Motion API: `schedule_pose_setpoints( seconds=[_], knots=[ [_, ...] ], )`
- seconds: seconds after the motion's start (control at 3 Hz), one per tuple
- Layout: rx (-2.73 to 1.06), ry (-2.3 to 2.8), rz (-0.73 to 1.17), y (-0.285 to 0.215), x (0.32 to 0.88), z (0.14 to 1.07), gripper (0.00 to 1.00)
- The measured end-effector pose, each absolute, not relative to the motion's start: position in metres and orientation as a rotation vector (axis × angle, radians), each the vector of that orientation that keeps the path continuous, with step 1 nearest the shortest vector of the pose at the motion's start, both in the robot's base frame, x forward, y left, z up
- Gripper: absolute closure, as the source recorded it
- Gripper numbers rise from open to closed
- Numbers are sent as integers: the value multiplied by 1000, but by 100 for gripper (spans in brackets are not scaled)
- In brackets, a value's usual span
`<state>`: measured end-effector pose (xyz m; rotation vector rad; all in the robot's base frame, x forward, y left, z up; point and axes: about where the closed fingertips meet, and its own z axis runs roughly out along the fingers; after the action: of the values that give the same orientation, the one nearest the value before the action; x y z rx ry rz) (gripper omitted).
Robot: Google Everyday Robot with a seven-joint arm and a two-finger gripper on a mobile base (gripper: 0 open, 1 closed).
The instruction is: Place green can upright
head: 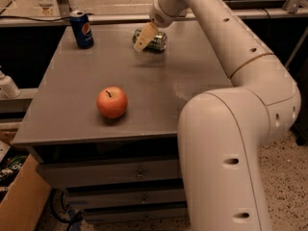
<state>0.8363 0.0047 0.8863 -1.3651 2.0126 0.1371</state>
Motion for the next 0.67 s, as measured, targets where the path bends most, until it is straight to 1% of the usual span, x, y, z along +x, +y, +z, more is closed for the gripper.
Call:
schedule_pose_setpoints(
  seconds=[0.33,0.67],
  knots=[
    [-1361,2039,121,14,844,872,0],
    [-1363,2074,113,21,848,860,17]
  ],
)
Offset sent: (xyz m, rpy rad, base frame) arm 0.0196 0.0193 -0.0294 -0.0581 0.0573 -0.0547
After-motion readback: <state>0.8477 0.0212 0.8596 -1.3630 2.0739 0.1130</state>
